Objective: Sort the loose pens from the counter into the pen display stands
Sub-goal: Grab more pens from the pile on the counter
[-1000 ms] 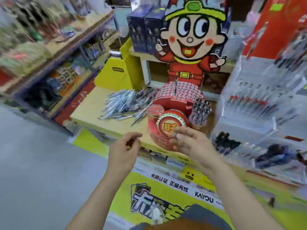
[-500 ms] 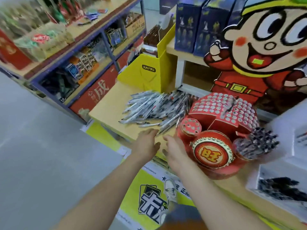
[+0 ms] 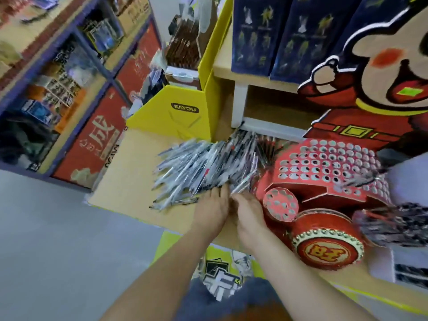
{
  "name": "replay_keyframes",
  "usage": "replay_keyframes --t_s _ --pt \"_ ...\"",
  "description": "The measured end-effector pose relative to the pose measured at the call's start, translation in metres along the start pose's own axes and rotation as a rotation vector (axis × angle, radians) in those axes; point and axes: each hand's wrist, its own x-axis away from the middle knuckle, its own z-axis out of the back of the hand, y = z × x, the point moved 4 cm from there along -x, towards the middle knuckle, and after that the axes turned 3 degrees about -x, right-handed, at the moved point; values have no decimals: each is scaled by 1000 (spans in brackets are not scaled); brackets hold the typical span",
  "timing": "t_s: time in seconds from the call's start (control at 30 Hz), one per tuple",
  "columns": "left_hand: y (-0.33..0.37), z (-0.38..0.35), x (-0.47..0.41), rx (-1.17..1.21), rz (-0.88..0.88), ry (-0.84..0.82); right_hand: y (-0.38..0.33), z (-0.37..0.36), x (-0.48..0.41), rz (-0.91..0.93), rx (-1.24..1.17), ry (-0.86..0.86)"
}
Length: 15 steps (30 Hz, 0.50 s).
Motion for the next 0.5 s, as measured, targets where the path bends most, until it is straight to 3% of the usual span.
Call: replay_keyframes --t_s 0.23,0.5 --pt "-19 40 17 7 -343 246 5 -21 -15 -96 -94 229" --pt "-49 38 32 259 -228 -41 24 -45 -12 -90 -346 341"
